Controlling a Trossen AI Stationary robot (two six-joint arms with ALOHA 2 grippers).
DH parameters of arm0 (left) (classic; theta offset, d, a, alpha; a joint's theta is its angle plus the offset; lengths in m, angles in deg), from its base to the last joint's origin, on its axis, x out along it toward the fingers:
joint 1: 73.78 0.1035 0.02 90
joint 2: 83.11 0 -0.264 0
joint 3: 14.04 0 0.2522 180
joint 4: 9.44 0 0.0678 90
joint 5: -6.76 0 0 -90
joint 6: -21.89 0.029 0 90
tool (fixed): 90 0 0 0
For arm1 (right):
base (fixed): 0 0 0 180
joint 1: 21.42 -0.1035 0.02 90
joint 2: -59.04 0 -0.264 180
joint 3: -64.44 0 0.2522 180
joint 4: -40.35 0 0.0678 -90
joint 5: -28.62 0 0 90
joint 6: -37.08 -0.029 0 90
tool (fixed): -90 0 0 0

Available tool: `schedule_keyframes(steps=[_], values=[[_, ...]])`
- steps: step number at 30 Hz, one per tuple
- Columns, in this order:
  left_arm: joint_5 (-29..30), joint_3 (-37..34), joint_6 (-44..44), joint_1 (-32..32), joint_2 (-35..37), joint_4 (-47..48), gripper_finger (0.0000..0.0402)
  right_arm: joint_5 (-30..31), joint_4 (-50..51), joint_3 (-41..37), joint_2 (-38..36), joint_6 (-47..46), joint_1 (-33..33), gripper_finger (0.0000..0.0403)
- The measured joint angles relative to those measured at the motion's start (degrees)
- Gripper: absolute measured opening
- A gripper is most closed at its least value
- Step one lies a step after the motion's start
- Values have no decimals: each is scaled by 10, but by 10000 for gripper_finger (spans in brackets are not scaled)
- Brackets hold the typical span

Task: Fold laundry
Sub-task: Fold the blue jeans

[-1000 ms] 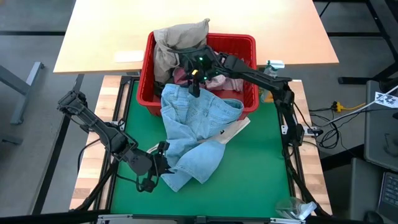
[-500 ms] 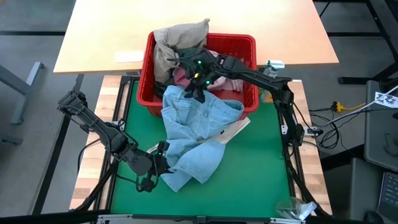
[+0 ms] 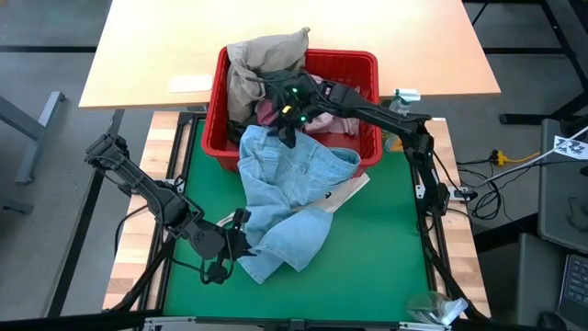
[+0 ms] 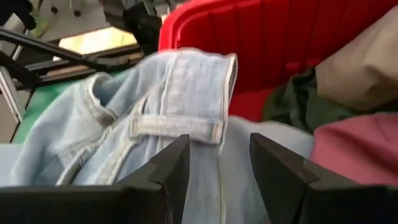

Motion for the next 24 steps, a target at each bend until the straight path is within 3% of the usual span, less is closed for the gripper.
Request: schedule_keyframes(steps=[7,13,17,24], values=[[0,0,0,0,0,0,4,33,-3,0,0,-14,0,166],[0,0,0,0,0,0,4,6,19,0,9,-21,0,166],[0,0,-1,0,0,0,4,-21,25,-1,18,-21,0,166],[0,0,-1,0,0,0,4,-137,21,-1,20,-21,0,166]])
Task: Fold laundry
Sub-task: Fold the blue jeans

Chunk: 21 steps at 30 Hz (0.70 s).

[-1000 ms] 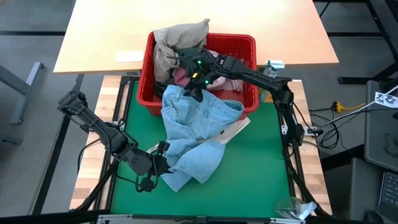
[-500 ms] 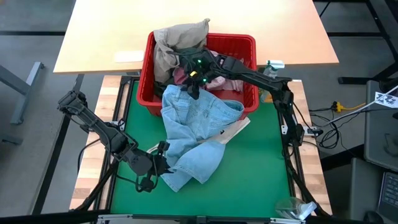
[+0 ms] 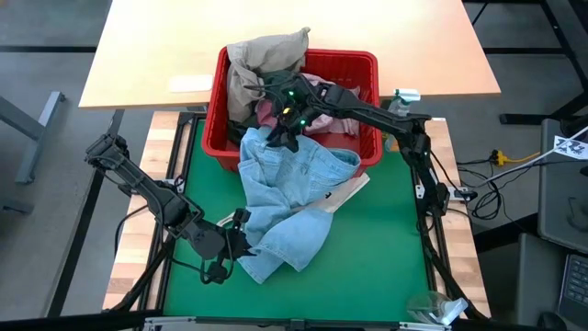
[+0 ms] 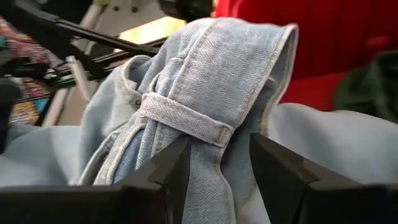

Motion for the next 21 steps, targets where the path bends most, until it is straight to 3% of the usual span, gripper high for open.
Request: schedule_keyframes(steps=[6,13,21], values=[[0,0,0,0,0,0,4,-40,2,0,0,0,0,148],[0,0,-1,0,0,0,4,-40,3,0,-6,5,-5,15],[0,0,-5,0,0,0,4,-46,36,1,-56,7,-27,6]])
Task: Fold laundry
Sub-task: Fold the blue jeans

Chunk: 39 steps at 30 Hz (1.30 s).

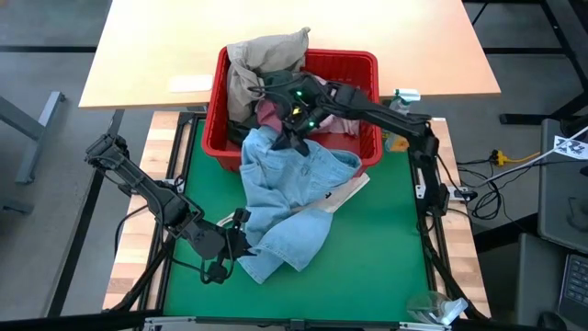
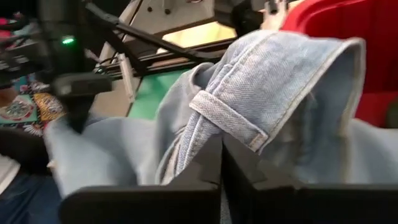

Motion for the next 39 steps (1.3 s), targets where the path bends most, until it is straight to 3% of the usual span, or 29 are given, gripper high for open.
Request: schedule_keyframes(steps=[4,10,20,26,34,39], values=[[0,0,0,0,0,0,4,6,47,0,-26,1,-21,7],[-1,0,-2,0,0,0,4,72,146,0,-58,2,-78,4],[-4,0,-31,0,0,-3,4,279,312,1,-92,-46,-234,1],[-4,0,-31,0,-2,-3,4,386,340,0,-92,-71,-311,1],[-3,0,-30,0,-21,-9,4,457,347,0,-106,-72,-302,7],[-3,0,-30,0,-34,-9,4,466,347,0,-106,-71,-268,14]])
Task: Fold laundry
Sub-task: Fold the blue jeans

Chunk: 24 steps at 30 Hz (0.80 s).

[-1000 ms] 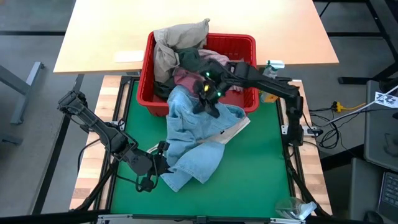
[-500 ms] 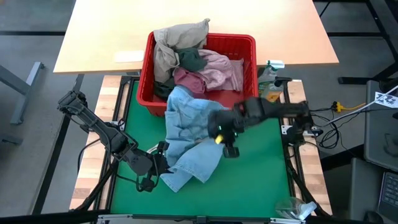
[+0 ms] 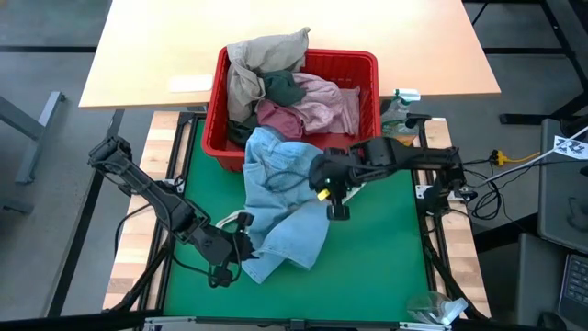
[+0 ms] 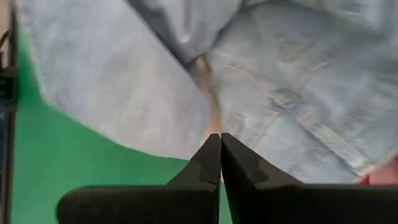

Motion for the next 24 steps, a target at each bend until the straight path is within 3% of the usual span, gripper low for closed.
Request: schedule_keyframes(steps=[5,16,24], values=[[0,0,0,0,-6,-1,4,-26,-5,0,0,6,35,48],[-1,0,-1,0,-7,-2,4,24,-54,0,0,78,130,217],[-2,0,0,0,-7,-2,4,-84,-69,0,13,103,220,248]])
